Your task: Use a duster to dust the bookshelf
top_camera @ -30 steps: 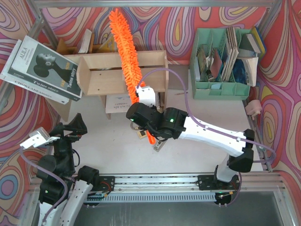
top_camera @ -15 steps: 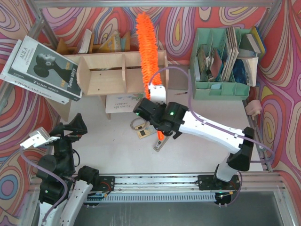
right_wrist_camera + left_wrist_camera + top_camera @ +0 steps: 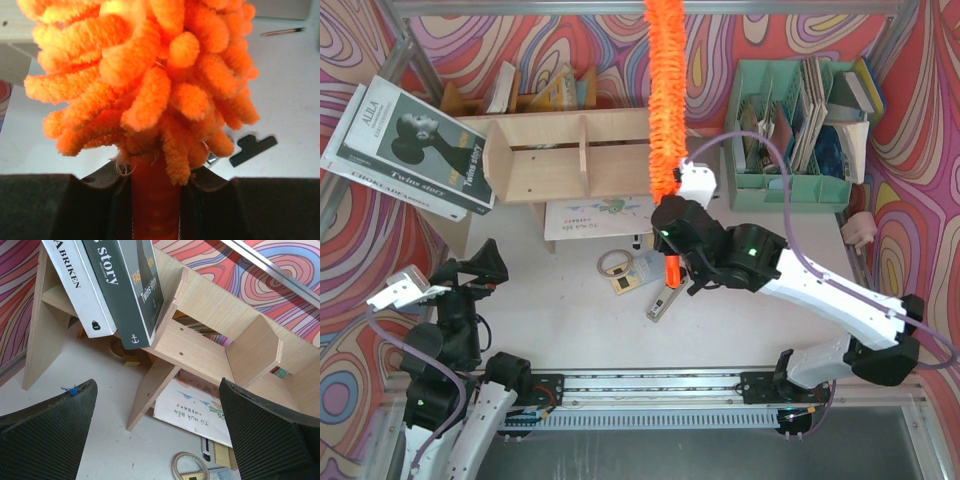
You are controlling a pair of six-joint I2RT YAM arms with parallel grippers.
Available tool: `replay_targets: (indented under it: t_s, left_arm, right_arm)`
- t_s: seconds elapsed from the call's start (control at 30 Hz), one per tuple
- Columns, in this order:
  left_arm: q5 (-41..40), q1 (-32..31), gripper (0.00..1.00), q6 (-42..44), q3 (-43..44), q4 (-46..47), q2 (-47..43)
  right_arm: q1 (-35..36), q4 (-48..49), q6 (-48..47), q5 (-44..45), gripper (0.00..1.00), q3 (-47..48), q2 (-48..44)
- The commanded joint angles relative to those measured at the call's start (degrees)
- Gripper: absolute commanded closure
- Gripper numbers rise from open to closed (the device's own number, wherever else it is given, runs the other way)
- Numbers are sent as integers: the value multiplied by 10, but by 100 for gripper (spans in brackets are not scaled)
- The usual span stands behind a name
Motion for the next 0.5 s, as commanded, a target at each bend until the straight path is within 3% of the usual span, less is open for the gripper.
replay_targets:
  t_s: [0.0, 0.3, 0.47]
  left_arm:
    - [6, 5, 1, -4, -4, 6, 4]
    - [8, 7, 2, -4, -3, 5, 6]
    - [7, 6, 2, -4, -3, 5, 5]
  right_arm:
    - [4, 73, -63, -63, 100, 21, 50]
    - [3, 85, -97, -165, 100, 38, 114]
    - [3, 28, -67, -123, 100, 58, 139]
